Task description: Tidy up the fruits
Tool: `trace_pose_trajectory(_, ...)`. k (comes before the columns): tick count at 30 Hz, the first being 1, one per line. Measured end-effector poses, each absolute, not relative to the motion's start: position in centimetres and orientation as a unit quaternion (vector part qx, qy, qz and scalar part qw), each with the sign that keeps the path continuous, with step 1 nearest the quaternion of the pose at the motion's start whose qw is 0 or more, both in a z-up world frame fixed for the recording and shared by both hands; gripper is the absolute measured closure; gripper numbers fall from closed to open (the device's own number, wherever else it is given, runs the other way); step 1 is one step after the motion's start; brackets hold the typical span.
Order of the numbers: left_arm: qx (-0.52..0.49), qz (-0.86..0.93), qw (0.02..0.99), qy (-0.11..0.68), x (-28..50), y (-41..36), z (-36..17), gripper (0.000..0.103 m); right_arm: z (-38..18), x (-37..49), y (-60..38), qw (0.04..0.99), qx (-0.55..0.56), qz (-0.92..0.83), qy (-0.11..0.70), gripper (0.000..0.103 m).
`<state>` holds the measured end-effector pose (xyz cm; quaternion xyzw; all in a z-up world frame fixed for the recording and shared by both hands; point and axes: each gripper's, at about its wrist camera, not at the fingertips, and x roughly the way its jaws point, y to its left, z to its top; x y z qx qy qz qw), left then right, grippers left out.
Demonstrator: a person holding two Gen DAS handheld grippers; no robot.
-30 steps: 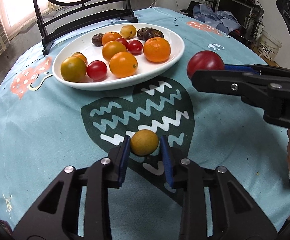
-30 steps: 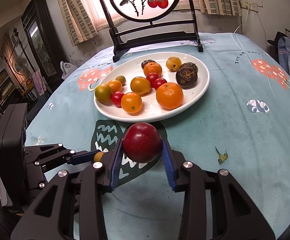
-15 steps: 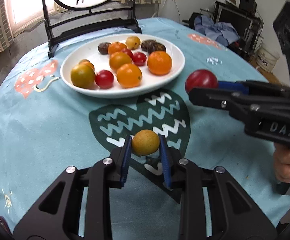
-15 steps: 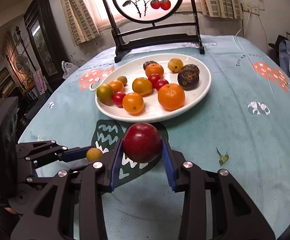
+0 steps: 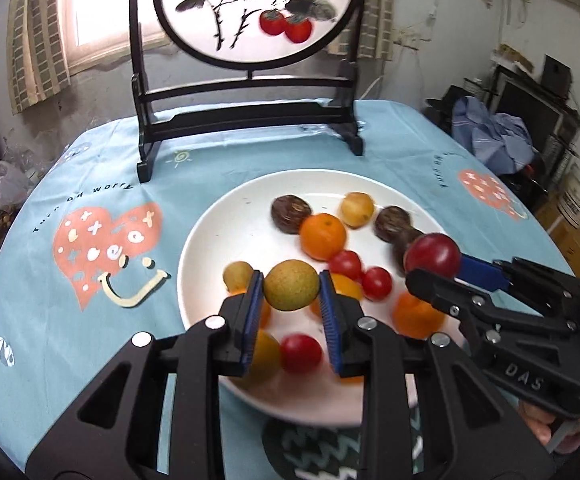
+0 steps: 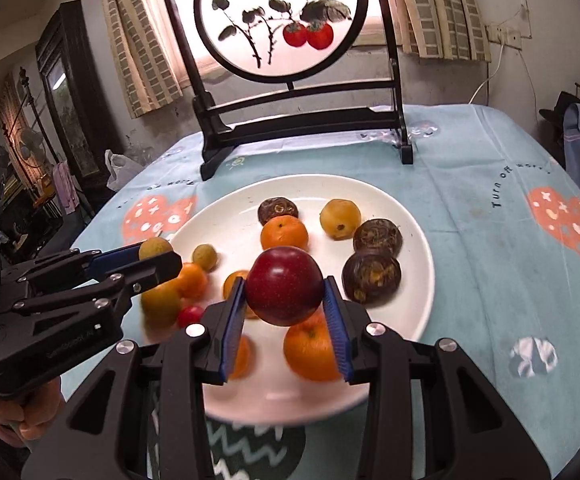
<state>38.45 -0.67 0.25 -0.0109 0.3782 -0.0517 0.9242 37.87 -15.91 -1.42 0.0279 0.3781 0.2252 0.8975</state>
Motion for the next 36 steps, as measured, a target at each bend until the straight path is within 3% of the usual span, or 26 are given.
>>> trace_pose_trajectory(3, -0.012, -0.029, 0.922, 0.387, 39.6, -0.1, -0.3, 0.071, -2.0, 38.9, -15.8, 0.895, 0.032, 0.224, 0.384, 0.059)
trace_pose_trajectory(4, -0.009, -0.022, 0.923, 0.384, 39.6, 0.0, -0.3, 0.055, -2.0, 38.9, -15.9, 0.894, 0.037, 0.226, 0.386, 0.055)
trace_pose_trajectory(5, -0.003, -0.009, 0.926, 0.378, 39.4, 0.0, -0.2, 0.036, -1.9, 38.7, -16.1, 0.893, 0.041, 0.226, 0.386, 0.044)
trace_pose_trajectory(6, 0.005, 0.007, 0.930, 0.369, 39.0, 0.1, 0.0, 0.029, -1.7, 38.4, -16.1, 0.896, 0.041, 0.222, 0.383, 0.038)
trace_pose_trajectory(10, 0.026, 0.031, 0.936, 0.350, 36.8, 0.1, 1.2, 0.013, -0.4, 36.2, -16.2, 0.901, 0.006, 0.224, 0.371, 0.034)
trace_pose_trajectory(12, 0.027, 0.034, 0.938, 0.344, 34.8, 0.2, 1.9, 0.010, 0.2, 34.4, -16.6, 0.903, -0.006, 0.227, 0.365, 0.022)
trace_pose_trajectory(13, 0.026, 0.034, 0.939, 0.341, 33.8, 0.3, 2.2, 0.007, 0.4, 33.3, -16.8, 0.904, -0.008, 0.230, 0.359, 0.006)
trace_pose_trajectory(14, 0.021, 0.032, 0.940, 0.338, 32.5, 0.5, 2.5, 0.003, 0.7, 31.8, -17.3, 0.907, -0.007, 0.236, 0.348, 0.001)
trace_pose_trajectory(26, -0.027, 0.013, 0.924, 0.380, 22.2, 1.2, -1.8, 0.002, -1.7, 19.8, -19.5, 0.912, -0.078, 0.258, 0.309, 0.001)
trace_pose_trajectory(36, -0.003, 0.034, 0.928, 0.372, 21.3, 0.9, -2.2, 0.002, -2.2, 19.4, -20.2, 0.910, -0.074, 0.253, 0.321, 0.001)
